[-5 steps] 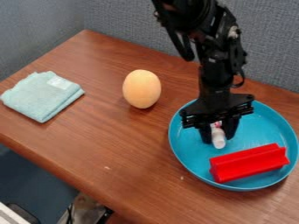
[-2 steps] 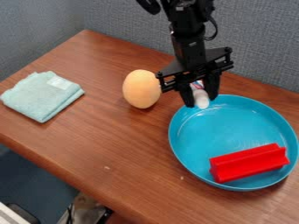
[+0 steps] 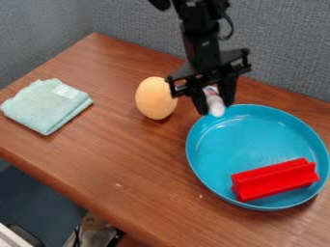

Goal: Move the toothpaste from the blue plate to the cloth on the left side of the table

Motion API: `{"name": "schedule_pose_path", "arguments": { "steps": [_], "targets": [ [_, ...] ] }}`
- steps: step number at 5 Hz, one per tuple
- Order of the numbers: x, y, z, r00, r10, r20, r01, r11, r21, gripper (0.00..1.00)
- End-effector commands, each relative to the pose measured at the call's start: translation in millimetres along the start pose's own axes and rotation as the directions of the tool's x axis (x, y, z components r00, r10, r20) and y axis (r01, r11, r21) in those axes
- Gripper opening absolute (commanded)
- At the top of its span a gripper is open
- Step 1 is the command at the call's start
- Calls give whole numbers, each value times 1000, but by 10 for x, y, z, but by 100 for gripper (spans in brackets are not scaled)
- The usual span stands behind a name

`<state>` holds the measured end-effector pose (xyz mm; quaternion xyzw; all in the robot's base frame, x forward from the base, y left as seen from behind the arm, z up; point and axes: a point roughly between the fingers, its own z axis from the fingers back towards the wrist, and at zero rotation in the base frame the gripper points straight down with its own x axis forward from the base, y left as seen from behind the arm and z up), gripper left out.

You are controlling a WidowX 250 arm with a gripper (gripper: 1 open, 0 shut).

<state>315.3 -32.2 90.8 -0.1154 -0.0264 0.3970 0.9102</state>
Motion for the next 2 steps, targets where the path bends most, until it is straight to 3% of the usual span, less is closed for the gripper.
{"name": "schedule_pose_path", "arguments": {
  "steps": [1, 2],
  "targets": [
    [206, 11, 455, 998, 47, 50, -43, 996, -83, 0],
    [559, 240, 650, 989, 132, 68, -125, 987, -104, 0]
  ]
}}
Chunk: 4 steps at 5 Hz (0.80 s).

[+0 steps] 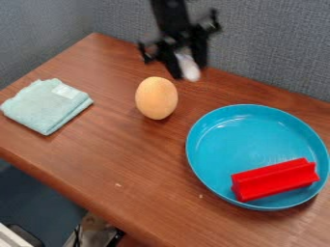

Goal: Move the toothpaste from the blue plate to the cloth on the left side of the table

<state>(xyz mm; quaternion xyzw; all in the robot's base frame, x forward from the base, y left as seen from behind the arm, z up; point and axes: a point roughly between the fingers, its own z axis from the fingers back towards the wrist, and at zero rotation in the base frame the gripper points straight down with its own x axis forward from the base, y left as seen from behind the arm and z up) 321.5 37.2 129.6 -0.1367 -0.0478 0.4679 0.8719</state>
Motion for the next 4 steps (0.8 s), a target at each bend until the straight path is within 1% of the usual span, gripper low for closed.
{"name": "schedule_pose_path", "arguments": {
  "steps": [1, 2, 3, 4],
  "targets": [
    [417, 106, 277, 997, 46, 62, -42, 997, -57, 0],
    [790, 329, 323, 987, 124, 100, -117, 991, -65, 0],
    [1134, 552, 293, 970, 204, 133, -197, 978, -63, 0],
    [1430, 713, 176, 954, 251, 161, -245, 968, -56, 0]
  ]
}}
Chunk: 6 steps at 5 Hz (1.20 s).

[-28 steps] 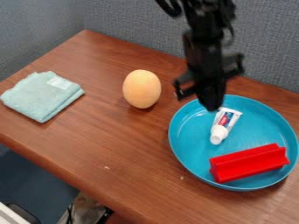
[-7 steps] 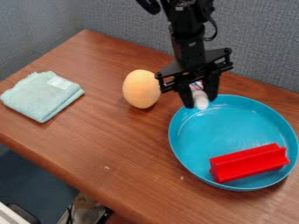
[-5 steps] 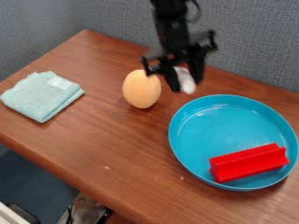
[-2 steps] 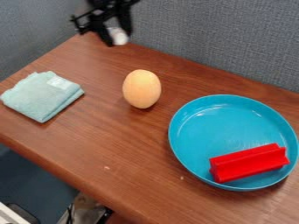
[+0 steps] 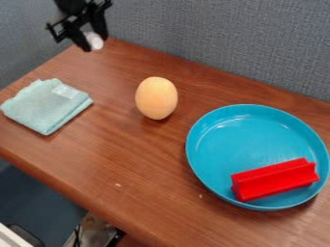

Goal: Move the toothpaste from the blue plate to the cloth on the left side of the table

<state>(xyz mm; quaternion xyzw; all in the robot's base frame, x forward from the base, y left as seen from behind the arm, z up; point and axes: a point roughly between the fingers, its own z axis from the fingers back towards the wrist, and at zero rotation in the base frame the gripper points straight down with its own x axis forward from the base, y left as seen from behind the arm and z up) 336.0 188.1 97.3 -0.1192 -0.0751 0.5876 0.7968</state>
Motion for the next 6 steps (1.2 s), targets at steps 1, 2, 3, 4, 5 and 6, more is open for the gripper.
{"name": "schedule_pose_path", "arguments": {
  "steps": [1, 2, 3, 4, 5, 6],
  "targets": [
    [315, -50, 47, 995, 36, 91, -32, 999, -36, 0],
    [514, -33, -130, 990, 68, 120, -65, 998, -27, 0],
    [646, -49, -257, 987, 80, 139, -77, 997, -25, 0],
    [747, -73, -373, 984, 91, 154, -89, 996, -19, 0],
    [815, -93, -463, 982, 89, 167, -87, 996, -16, 0],
    [859, -109, -503, 980, 84, 179, -83, 996, -13, 100]
  ]
}}
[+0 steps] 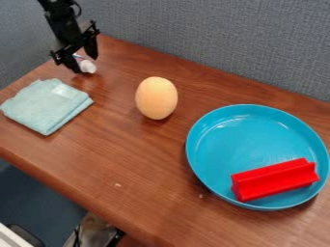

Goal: Move the toothpaste from the blue plate to the cloth on the left side of the table

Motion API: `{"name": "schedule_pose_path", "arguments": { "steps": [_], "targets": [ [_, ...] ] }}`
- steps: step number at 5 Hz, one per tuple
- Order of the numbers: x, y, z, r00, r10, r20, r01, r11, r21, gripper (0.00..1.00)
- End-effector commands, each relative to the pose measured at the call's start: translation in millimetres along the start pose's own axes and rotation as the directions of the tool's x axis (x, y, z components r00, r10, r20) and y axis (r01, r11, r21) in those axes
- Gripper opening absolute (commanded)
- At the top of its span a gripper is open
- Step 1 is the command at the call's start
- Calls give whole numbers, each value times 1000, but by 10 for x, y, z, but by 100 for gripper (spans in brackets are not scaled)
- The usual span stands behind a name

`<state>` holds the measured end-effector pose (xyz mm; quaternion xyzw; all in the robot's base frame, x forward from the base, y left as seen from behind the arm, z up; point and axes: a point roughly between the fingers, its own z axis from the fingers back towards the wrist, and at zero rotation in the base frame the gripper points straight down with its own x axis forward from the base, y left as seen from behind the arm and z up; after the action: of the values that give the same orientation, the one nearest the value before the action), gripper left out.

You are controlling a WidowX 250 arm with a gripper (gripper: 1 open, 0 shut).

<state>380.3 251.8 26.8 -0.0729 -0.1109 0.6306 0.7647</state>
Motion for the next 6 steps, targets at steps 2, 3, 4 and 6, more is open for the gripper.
{"name": "schedule_pose_path", "arguments": {
  "steps": [2, 3, 4, 6],
  "targets": [
    [162, -103, 217, 997, -16, 73, 19, 999, -41, 100],
    [178, -114, 226, 996, -21, 81, 24, 999, -45, 100],
    [194, -121, 215, 995, -26, 92, 31, 998, -47, 100],
    [221, -131, 190, 994, -36, 108, 41, 998, -49, 100]
  ]
}}
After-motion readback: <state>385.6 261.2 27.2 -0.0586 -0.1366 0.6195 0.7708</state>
